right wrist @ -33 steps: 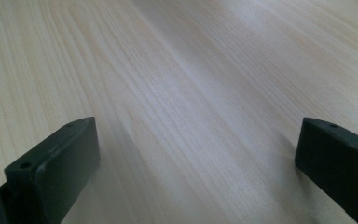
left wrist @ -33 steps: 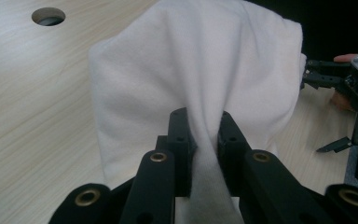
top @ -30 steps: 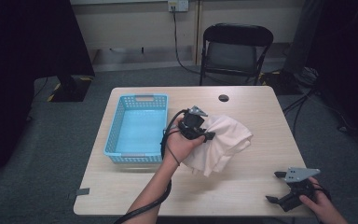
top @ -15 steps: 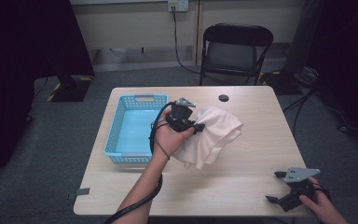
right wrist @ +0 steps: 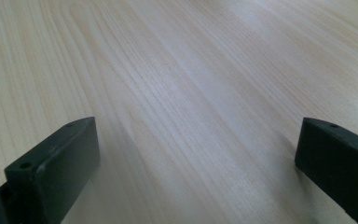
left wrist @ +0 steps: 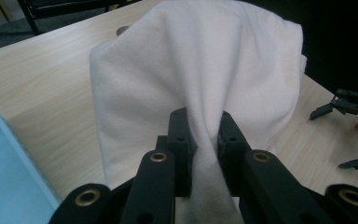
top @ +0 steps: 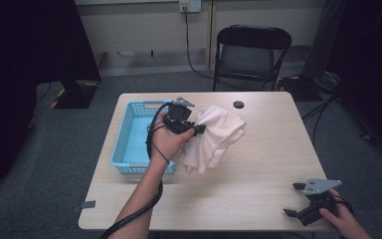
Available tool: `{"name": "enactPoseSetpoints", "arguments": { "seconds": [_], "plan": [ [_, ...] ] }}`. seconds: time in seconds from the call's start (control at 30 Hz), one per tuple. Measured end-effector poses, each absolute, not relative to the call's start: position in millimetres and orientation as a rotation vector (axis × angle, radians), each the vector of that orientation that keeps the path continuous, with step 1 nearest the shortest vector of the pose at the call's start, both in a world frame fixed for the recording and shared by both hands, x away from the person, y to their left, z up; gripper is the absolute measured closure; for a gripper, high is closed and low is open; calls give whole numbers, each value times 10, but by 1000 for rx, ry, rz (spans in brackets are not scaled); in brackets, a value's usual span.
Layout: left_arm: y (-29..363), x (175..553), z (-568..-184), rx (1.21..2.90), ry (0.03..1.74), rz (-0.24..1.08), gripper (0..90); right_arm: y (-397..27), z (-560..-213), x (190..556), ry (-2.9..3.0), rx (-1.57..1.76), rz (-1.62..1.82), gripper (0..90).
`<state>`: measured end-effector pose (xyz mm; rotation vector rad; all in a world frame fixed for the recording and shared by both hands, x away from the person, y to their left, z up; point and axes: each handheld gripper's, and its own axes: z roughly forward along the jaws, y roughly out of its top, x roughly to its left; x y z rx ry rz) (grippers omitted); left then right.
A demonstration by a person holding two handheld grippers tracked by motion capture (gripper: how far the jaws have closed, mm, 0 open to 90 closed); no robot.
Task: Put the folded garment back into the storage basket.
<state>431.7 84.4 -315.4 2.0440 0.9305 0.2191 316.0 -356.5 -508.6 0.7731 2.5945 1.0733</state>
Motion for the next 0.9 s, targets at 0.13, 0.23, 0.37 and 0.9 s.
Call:
{"name": "enactPoseSetpoints", "arguments": {
  "seconds": [0.13,0.23,0.37,0.9],
  "plan": [
    [942,4336,-3128,2025,957,234,796,-3565,-5086,3160,2594,773,1074,0],
    [1011,4349,-3102,2018,974,249,796,-3565,-5086,3160,2594,773,1073,0],
    [1102,4368,-3076,2000,999,262,797,-3565,-5086,3160,2594,773,1073,0],
    [1422,4431,-3020,1927,1091,316,797,-3565,-5086,3160,2594,773,1074,0]
  ]
}}
